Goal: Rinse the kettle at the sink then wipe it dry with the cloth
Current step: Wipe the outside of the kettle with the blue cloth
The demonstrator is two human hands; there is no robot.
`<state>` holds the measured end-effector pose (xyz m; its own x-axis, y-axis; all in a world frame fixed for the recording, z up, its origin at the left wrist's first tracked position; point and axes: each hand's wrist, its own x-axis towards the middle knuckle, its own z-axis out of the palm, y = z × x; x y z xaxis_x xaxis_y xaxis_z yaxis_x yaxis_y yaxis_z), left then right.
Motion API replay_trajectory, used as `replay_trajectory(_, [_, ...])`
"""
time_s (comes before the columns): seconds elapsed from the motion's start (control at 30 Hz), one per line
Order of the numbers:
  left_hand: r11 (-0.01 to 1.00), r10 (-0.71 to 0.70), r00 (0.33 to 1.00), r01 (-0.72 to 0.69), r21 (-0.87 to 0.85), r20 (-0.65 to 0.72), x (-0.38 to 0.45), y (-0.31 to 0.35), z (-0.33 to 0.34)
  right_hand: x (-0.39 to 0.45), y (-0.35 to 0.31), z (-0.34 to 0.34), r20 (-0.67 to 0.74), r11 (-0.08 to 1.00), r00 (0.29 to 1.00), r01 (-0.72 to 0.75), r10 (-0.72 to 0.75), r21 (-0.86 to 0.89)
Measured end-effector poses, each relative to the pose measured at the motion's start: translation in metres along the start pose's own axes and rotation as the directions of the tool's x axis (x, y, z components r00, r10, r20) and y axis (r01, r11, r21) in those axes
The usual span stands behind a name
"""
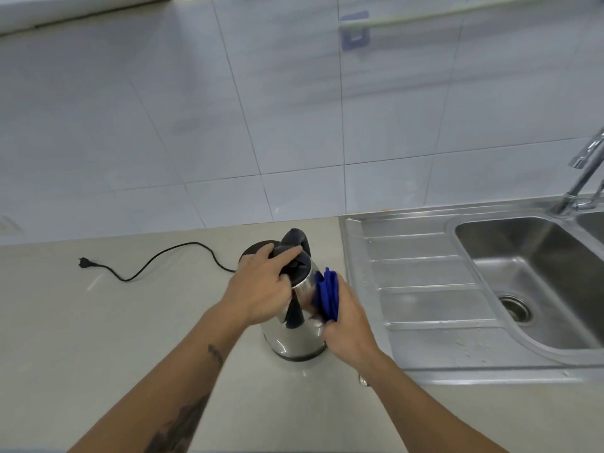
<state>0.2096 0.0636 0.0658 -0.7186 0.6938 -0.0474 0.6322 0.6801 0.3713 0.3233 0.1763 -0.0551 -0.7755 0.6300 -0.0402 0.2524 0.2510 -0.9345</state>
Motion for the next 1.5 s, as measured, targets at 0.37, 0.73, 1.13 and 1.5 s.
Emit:
replay_trajectory(0.37, [0.923, -0.108, 0.993, 0.114, 0.368, -0.035, -0.001, 0.016, -0.002, -0.026, 0.014, 0.045, -0.099, 0.991, 0.988, -0.108, 0.115, 0.073])
replay_trajectory(0.73, [0.985, -0.05, 0.997, 0.04, 0.169, 0.055, 0.01, -0.032, -0.023, -0.023, -0.039, 0.04, -0.098, 0.994, 0.992, -0.075, 0.082, 0.081])
replay_trajectory(1.13, [0.911, 0.401, 0.915, -0.404, 0.087, 0.045, 0.025, -0.094, -0.031, -0.04, -0.049, 0.043, -0.109, 0.992, 0.986, -0.122, 0.126, 0.037])
replay_trajectory(1.5, [0.964, 0.261, 0.901, -0.224, 0.145, -0.347, 0.03, -0.085, 0.019, -0.01, -0.063, 0.041, -0.165, 0.993, 0.981, -0.092, 0.104, 0.075])
